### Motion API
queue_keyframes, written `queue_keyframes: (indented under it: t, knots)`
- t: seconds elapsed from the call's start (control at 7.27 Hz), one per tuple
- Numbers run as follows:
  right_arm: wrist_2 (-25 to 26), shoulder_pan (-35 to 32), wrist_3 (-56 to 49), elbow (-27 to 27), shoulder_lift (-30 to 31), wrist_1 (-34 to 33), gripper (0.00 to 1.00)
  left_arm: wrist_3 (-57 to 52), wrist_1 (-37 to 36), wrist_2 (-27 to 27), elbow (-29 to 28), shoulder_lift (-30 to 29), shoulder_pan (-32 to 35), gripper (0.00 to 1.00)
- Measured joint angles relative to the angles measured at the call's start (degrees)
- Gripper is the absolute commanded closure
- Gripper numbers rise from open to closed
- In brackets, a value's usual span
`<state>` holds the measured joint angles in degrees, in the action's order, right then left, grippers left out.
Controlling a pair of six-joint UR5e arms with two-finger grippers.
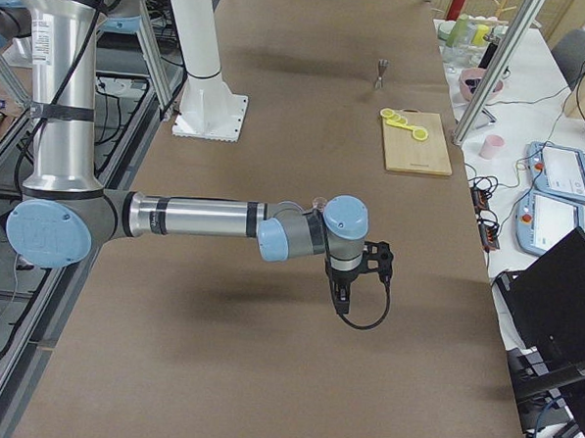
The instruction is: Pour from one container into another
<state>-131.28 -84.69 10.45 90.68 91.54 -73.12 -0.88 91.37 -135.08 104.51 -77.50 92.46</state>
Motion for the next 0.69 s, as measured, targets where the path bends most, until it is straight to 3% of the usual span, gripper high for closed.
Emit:
queue_keyframes:
  t: [0.28, 0.69]
  knots:
    - [-2.16, -0.06, 0.06, -5.30, 0.85, 10.67, 0.00, 0.05, 0.05, -0.01, 0.13, -0.30, 0.00, 0.01]
    - [-3.35, 0.38, -0.52, -5.80, 0.29, 13.17, 0.00, 0.36, 0.53, 0.19, 0.10, -0.25, 0.17, 0.01]
